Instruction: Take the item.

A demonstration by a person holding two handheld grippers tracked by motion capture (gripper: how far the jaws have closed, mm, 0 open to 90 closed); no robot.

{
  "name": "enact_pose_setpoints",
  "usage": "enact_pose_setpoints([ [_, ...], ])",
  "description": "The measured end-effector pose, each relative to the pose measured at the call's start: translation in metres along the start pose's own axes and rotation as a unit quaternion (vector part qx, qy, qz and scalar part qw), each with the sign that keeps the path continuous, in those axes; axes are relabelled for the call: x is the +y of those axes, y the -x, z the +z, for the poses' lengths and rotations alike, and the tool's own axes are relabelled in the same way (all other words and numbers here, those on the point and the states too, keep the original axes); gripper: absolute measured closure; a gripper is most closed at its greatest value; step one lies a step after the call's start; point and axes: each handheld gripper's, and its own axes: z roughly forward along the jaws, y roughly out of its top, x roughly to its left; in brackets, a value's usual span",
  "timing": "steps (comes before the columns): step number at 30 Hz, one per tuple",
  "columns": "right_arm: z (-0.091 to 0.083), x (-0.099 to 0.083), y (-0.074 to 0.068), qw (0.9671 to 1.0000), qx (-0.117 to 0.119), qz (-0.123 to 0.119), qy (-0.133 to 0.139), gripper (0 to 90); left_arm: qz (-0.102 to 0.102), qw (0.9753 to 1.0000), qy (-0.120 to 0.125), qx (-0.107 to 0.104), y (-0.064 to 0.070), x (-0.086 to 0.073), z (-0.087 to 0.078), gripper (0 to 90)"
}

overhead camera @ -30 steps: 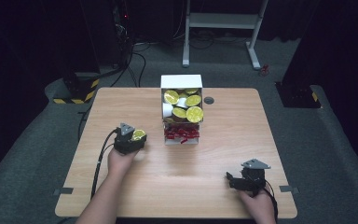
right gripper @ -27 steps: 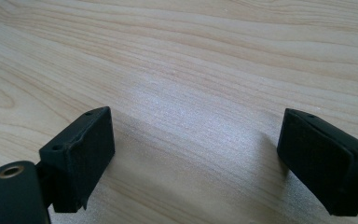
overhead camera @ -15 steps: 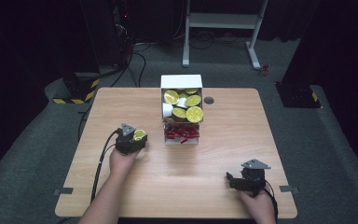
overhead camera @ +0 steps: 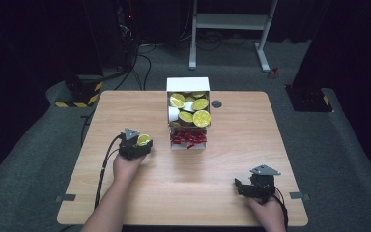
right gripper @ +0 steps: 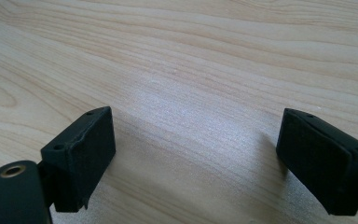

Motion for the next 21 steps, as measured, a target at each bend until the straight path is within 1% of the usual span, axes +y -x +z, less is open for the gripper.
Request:
enact_pose_setpoints([
  [1,0.000,0.000,0.000,1.0000,0.000,-0.001,0.000,11.5,0.001,1.0000,-0.001,0.000,0.000,0.001,-0.001,29.7],
  [2,0.000,0.000,0.000,1.0000,0.000,-0.001,0.000,11.5,-0.004,1.0000,0.002,-0.005,0.000,0.002,-0.002,29.5],
  [3,0.000,0.000,0.000,1.0000,0.000,-0.001,0.000,11.5,-0.004,1.0000,0.001,-0.006,-0.001,0.004,-0.003,28.9],
  [4,0.000,0.000,0.000,1.0000,0.000,-0.001,0.000,11.5,-0.005,0.9999,0.006,-0.008,0.000,0.005,-0.004,27.7],
  [7,0.000,0.000,0.000,1.0000,0.000,0.000,0.000,11.5,-0.008,0.9998,0.015,-0.006,0.000,0.007,-0.007,26.2],
  [10,0.000,0.000,0.000,1.0000,0.000,-0.001,0.000,11.5,-0.013,0.9998,0.017,-0.001,-0.001,0.008,-0.008,23.3],
  [11,0.000,0.000,0.000,1.0000,0.000,-0.001,0.000,11.5,-0.012,0.9998,0.017,-0.001,-0.001,0.008,-0.008,23.3],
  [12,0.000,0.000,0.000,1.0000,0.000,-0.001,0.000,11.5,-0.007,0.9999,0.016,0.001,-0.002,0.008,-0.009,23.2],
  [15,0.000,0.000,0.000,1.0000,0.000,-0.001,0.000,11.5,-0.011,0.9997,0.020,-0.003,-0.002,0.009,-0.012,23.0],
  [21,0.000,0.000,0.000,1.0000,0.000,-0.001,0.000,11.5,-0.005,0.9996,0.025,-0.008,0.000,0.011,-0.017,24.2],
])
